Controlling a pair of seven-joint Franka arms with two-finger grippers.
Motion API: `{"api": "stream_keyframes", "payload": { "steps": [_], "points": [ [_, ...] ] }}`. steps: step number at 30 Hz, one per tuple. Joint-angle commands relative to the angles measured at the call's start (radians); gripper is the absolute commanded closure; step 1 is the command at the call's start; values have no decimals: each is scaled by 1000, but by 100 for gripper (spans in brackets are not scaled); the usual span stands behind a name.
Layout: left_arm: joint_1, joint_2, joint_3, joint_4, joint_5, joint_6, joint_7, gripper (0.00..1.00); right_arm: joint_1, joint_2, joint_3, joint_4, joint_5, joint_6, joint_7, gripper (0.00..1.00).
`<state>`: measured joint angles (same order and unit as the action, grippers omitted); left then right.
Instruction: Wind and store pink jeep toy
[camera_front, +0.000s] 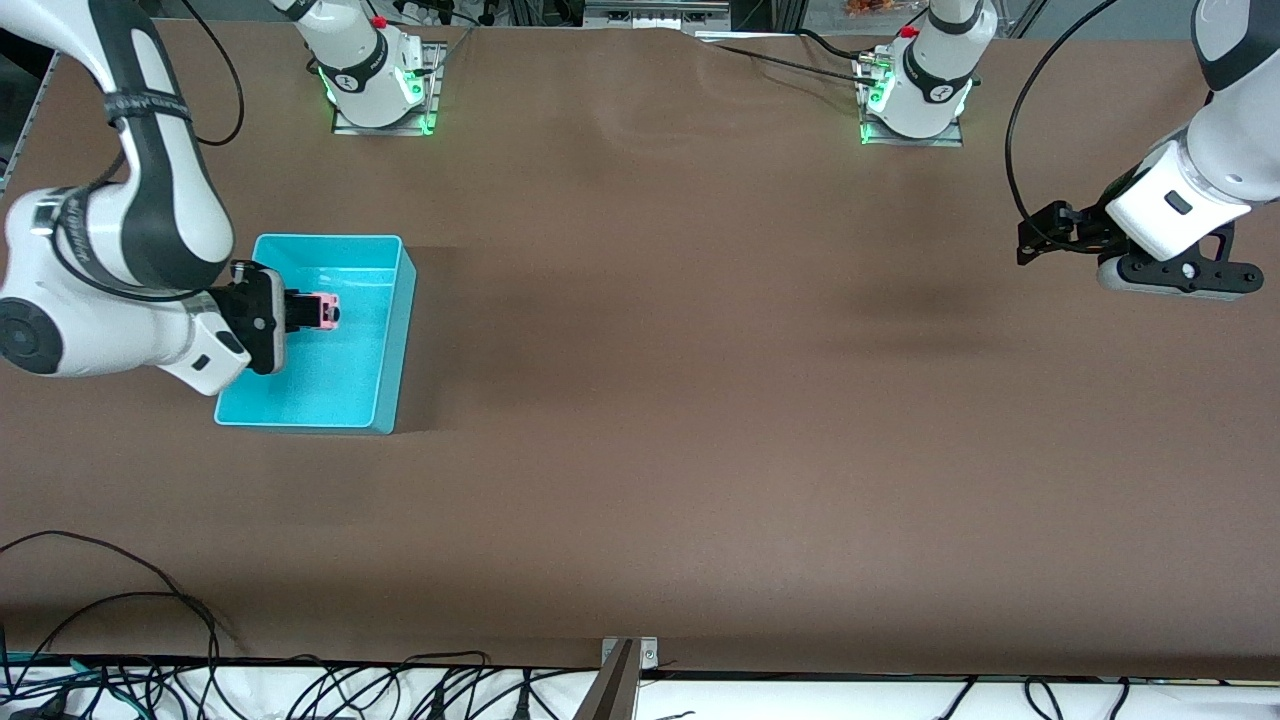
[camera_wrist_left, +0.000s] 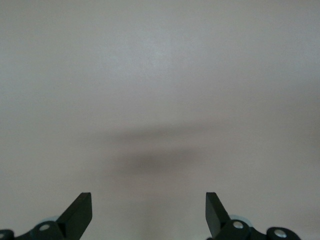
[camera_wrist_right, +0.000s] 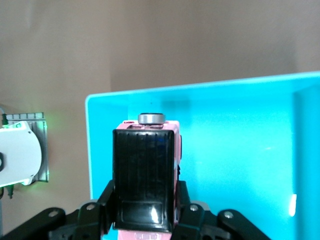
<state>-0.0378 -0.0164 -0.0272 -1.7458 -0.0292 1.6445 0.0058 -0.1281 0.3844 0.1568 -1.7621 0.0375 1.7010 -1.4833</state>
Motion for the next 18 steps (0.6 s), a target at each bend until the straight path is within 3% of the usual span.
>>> {"api": "stream_keyframes", "payload": {
  "steps": [1,15,18],
  "points": [
    [9,19,0,55,-14,-23,-10,0,2,-113,-5,-250,21,173,-29,76],
    [47,18,-2,135,-14,-55,-12,0,2,-131,-65,-533,24,471,-100,75],
    [47,18,-2,135,-12,-77,-12,0,2,-127,-66,-534,24,482,-104,67]
  ]
}}
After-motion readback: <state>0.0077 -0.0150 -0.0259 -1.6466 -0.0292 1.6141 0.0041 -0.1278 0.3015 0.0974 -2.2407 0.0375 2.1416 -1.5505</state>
